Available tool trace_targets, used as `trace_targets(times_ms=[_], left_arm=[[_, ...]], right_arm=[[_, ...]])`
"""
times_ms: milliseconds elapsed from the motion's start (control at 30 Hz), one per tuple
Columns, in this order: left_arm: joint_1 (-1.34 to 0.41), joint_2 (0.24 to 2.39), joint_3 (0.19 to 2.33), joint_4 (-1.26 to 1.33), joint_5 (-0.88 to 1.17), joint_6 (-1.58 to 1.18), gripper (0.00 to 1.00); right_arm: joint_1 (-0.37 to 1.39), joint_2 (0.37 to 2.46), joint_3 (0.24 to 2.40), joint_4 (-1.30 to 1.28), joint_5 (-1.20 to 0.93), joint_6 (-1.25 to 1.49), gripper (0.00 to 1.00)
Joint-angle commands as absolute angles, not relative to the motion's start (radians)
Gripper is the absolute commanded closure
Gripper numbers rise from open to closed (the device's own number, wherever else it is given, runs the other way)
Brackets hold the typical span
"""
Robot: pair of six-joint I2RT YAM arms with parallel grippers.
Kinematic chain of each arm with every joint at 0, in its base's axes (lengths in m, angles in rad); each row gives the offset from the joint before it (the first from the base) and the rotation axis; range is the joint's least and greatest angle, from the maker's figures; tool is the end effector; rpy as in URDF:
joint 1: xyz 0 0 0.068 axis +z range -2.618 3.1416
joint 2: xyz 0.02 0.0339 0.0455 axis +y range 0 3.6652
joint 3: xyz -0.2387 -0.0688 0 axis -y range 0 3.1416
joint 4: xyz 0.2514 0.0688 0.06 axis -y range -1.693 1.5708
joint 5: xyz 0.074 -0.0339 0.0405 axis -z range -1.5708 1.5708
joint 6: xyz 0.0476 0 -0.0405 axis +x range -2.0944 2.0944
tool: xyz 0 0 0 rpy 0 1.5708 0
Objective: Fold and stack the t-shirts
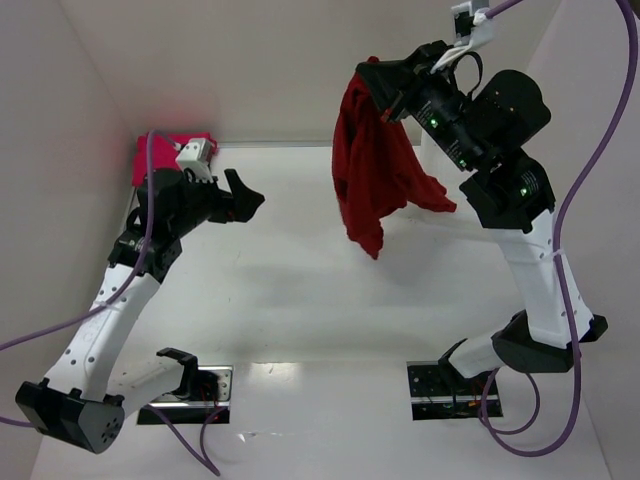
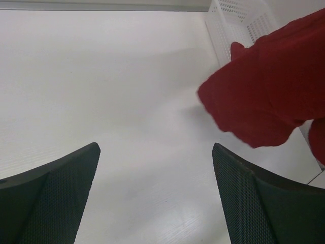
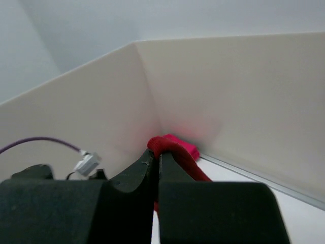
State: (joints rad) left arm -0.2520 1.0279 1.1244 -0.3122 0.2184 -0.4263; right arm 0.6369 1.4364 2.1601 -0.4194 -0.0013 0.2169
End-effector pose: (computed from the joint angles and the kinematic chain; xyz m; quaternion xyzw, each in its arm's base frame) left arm 0.2481 -0.0745 0.3760 0.0007 0.7775 -0.2874 0.5594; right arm 0.2031 0.1503 0.5979 -0.1239 0.5787 0.3341 0.7336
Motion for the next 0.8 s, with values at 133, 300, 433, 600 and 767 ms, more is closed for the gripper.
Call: trace_targets(times_ms=[133, 300, 433, 600, 767], left_arm=[[-0.249, 1.015, 1.086, -0.249, 0.241, -0.456, 0.01], [-0.249, 0.982, 1.066, -0.239, 0.23, -0.474, 0.01], [-0.249, 0.944, 1.055, -0.251, 0.189, -0.474, 0.01], [-0.249, 0.902, 1.065, -0.272, 0.166, -0.474, 0.01], [-0.249, 0.845, 1.092, -0.302, 0.155, -0.474, 0.01]], right_arm=[[0.641, 1.427, 2.207, -0.236, -0.342, 0.319, 0.99], [0.641, 1.416, 2.172, -0.169, -0.481, 0.385, 0.99], [0.641, 1.379, 2.05, -0.144, -0.488, 0.422, 0.99], [0.641, 1.295, 1.706, -0.146, -0.169, 0.327, 0.99], [0.641, 1.264, 1.346, -0.084, -0.011, 0.314, 0.99]])
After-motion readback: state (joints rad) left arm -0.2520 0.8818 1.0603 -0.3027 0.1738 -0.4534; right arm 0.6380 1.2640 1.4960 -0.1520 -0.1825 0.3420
